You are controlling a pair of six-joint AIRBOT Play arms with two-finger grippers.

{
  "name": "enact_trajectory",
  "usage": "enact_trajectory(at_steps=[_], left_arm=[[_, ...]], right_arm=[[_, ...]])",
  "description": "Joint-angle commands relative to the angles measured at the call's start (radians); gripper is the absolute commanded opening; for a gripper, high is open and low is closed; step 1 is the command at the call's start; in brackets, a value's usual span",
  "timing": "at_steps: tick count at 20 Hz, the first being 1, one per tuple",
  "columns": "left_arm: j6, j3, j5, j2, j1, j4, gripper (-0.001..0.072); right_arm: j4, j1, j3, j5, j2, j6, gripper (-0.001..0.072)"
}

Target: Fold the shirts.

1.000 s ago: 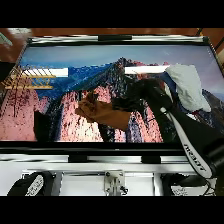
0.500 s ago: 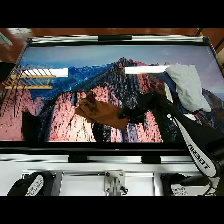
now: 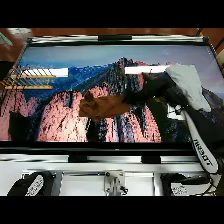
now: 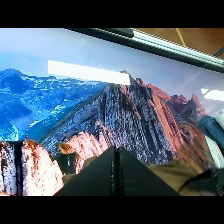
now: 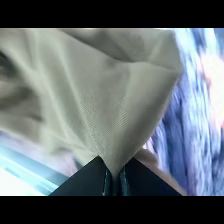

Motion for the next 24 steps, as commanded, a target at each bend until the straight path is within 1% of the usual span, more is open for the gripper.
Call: enact_trajectory(at_steps=[1,4,8,10,12,18,20,22,24], left_arm=[[0.000,0.000,0.002,0.000,0.000,0.000,0.0034],[-0.001,0.000,0.002,0.000,0.000,0.000,0.0034],[-0.004,0.000,-0.005,0.000,0.000,0.000,0.0034],[-0.004,0.000,-0.010,0.000,0.000,0.000,0.0034],[-0.004,0.000,-0.010,0.000,0.000,0.000,0.0034],[-0.005,0.000,-0.070,0.000,0.000,-0.001,0.0034],[-0.005,0.000,-0.083,0.000,0.000,-0.001,0.0034],[-0.005,0.000,-0.085,0.000,0.000,-0.001,0.0034],[-0.005,0.000,-0.085,0.000,0.000,-0.001,0.0034]], right_arm=[[0.020,-0.112,0.245,-0.064,0.001,-0.071,0.0062],[0.043,-0.218,0.438,-0.035,0.001,-0.059,0.0062],[0.059,-0.355,0.560,0.053,0.001,0.025,0.0062],[0.061,-0.411,0.568,0.117,0.001,0.069,0.0062],[0.051,-0.452,0.568,0.186,0.000,0.084,0.0062],[0.048,-0.514,0.568,0.515,-0.007,0.124,0.0062],[0.049,-0.513,0.568,0.568,-0.026,0.126,0.0062],[0.049,-0.513,0.568,0.581,-0.058,0.146,0.0062],[0.050,-0.507,0.568,0.603,-0.098,0.208,0.0062]])
